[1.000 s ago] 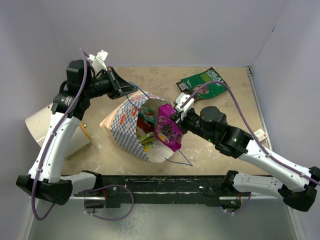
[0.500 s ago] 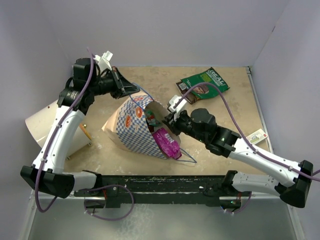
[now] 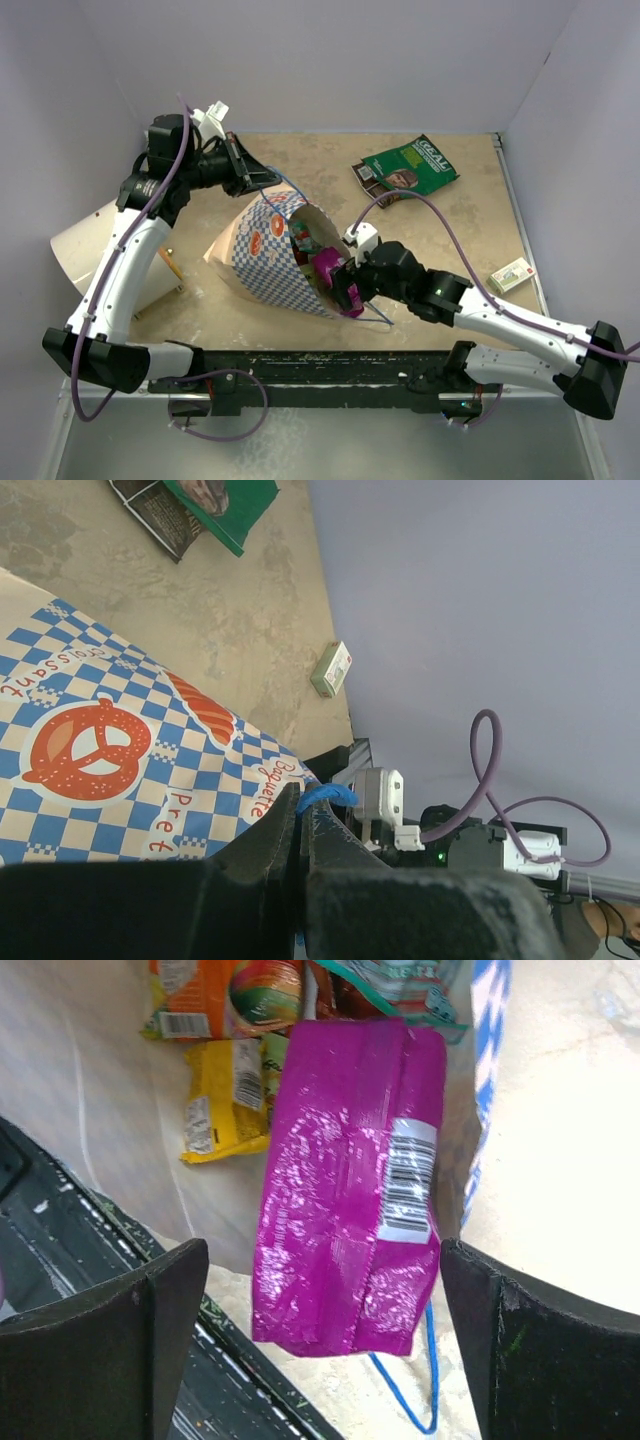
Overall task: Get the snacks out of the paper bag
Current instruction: Take out the snack from the paper bag.
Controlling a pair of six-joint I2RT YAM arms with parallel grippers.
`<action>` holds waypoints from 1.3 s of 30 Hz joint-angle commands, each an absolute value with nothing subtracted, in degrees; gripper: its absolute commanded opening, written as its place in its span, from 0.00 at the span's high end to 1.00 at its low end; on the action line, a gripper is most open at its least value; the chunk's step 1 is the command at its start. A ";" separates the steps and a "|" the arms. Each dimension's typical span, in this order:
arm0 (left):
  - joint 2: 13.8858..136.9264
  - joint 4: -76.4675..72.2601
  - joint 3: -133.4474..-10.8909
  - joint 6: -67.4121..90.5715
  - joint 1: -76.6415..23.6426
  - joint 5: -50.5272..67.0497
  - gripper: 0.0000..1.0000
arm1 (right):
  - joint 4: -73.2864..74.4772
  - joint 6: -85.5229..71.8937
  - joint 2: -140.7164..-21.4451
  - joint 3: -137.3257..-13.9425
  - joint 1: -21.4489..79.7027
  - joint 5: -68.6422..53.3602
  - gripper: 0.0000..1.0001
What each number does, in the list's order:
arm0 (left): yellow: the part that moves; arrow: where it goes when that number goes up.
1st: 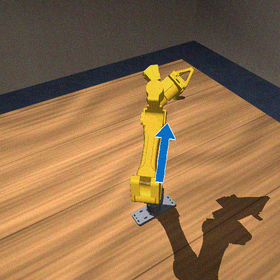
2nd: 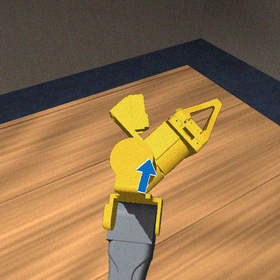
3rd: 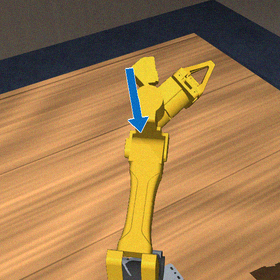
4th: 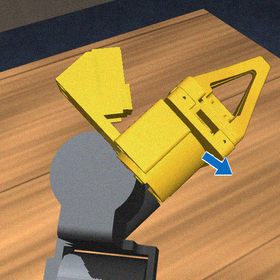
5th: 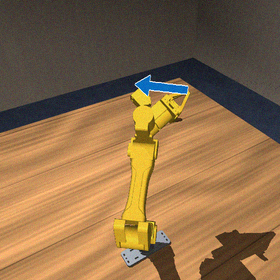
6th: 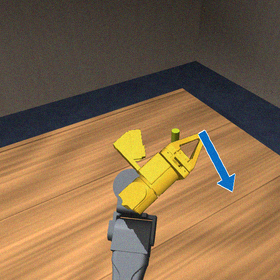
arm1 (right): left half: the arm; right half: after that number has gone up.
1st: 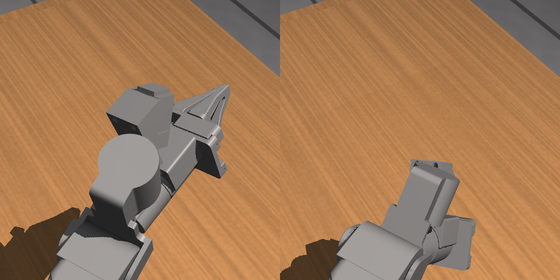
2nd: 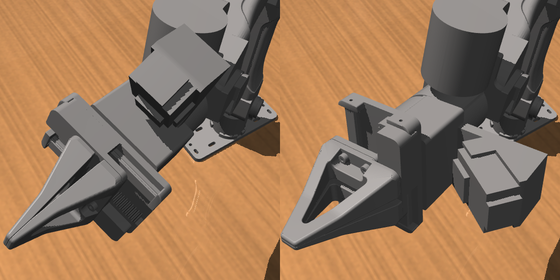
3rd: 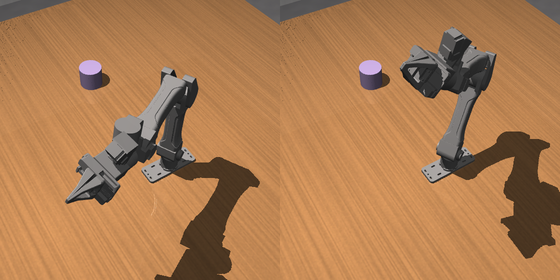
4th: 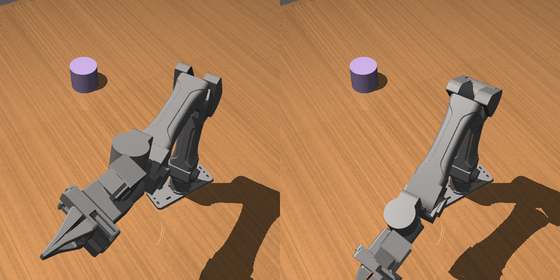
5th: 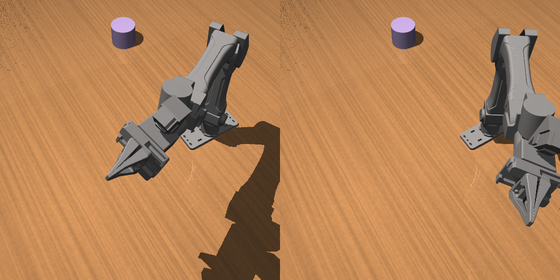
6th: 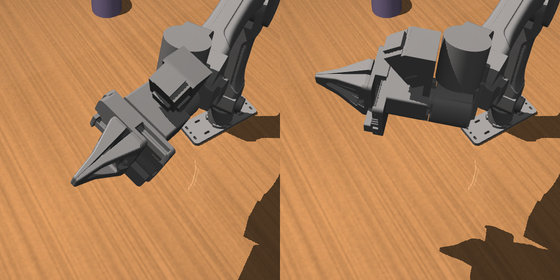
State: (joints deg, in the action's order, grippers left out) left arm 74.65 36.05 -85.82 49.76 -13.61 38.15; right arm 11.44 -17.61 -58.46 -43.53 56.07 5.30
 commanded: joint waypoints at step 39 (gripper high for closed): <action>74.47 34.26 -90.60 46.95 -12.75 35.83 1.00 | 46.97 -15.42 -53.54 -86.97 55.70 50.16 1.00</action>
